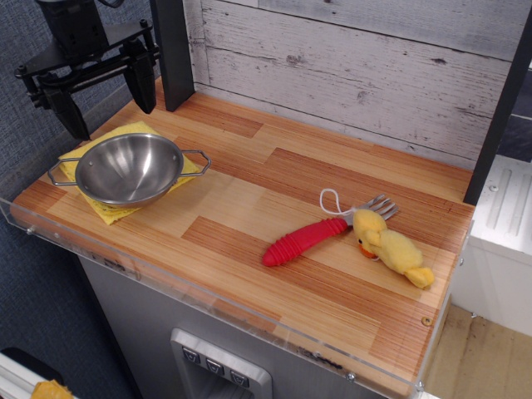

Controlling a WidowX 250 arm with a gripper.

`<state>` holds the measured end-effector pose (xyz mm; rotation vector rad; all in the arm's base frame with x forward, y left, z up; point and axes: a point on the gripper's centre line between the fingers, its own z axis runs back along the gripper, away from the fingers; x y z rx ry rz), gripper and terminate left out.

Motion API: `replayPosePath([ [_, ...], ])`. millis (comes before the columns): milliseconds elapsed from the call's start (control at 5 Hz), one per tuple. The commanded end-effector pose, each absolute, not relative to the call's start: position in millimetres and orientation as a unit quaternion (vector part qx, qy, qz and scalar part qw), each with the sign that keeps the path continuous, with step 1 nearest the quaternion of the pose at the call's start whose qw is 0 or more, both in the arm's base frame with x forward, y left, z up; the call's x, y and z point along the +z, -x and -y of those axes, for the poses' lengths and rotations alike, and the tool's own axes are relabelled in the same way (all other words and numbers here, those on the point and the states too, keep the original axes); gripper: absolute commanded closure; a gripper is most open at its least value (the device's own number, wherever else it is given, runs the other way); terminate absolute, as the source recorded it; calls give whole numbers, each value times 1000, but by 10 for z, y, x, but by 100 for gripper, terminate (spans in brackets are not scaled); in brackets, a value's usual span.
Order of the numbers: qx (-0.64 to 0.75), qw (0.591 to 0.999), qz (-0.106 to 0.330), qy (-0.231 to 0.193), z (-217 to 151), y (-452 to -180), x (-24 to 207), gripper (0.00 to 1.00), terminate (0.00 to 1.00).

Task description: Move the toy just behind the vessel

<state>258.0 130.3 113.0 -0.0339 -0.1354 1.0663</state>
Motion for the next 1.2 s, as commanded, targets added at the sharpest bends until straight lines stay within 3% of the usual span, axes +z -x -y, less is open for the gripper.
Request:
replayPosePath([
  [0,508,859,64,16,-1303,-2580,1130,0,0],
  [200,536,841,76,4,-1397,-2558,1185,0,0],
  [400,587,805,84,17,-1484,-2498,1251,0,0],
  [1000,398,915,58,-19,-1014,-2740,1211,0,0],
])
